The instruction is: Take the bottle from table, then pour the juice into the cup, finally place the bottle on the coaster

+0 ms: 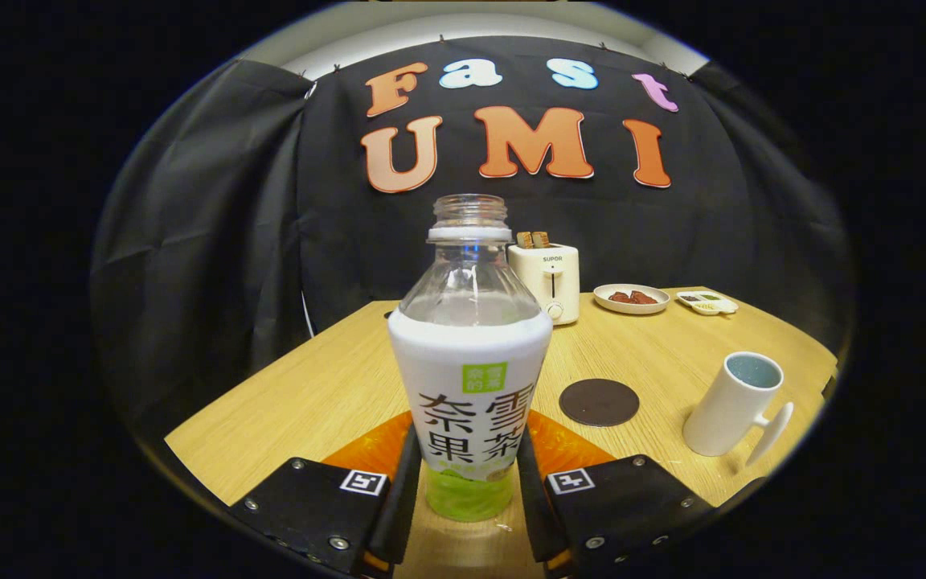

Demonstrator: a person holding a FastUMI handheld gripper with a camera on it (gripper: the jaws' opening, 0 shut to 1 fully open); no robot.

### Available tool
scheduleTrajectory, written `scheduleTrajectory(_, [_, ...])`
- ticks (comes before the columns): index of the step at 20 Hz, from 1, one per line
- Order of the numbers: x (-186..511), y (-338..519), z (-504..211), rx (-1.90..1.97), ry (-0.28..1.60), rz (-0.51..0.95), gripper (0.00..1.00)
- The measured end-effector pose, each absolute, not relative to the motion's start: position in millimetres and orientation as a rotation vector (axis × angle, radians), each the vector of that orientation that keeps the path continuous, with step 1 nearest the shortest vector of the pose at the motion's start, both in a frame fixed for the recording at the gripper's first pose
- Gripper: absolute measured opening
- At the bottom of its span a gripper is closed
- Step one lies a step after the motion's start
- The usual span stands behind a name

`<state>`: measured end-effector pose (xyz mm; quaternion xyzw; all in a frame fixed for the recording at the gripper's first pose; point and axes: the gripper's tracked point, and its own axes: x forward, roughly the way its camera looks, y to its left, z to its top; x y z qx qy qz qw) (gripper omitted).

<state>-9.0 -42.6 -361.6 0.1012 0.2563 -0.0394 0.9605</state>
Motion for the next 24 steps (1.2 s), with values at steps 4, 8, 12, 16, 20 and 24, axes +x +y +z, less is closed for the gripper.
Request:
scheduleTrajectory(4, [1, -51, -346, 0.422, 0.477, -0.093, 0.58])
scheduleTrajectory(8, [13, -60, -337, 0.607, 0.443, -0.115, 0.58])
scheduleTrajectory(12, [20, -62, -345, 0.745, 0.453, -0.12, 0.58])
scheduleTrajectory(16, [25, -72, -343, 0.897, 0.419, -0.145, 0.58])
scheduleTrajectory(20, [31, -82, -338, 1.067, 0.367, -0.172, 0.58])
scheduleTrajectory(24, [32, -99, -338, 1.215, 0.331, -0.229, 0.58])
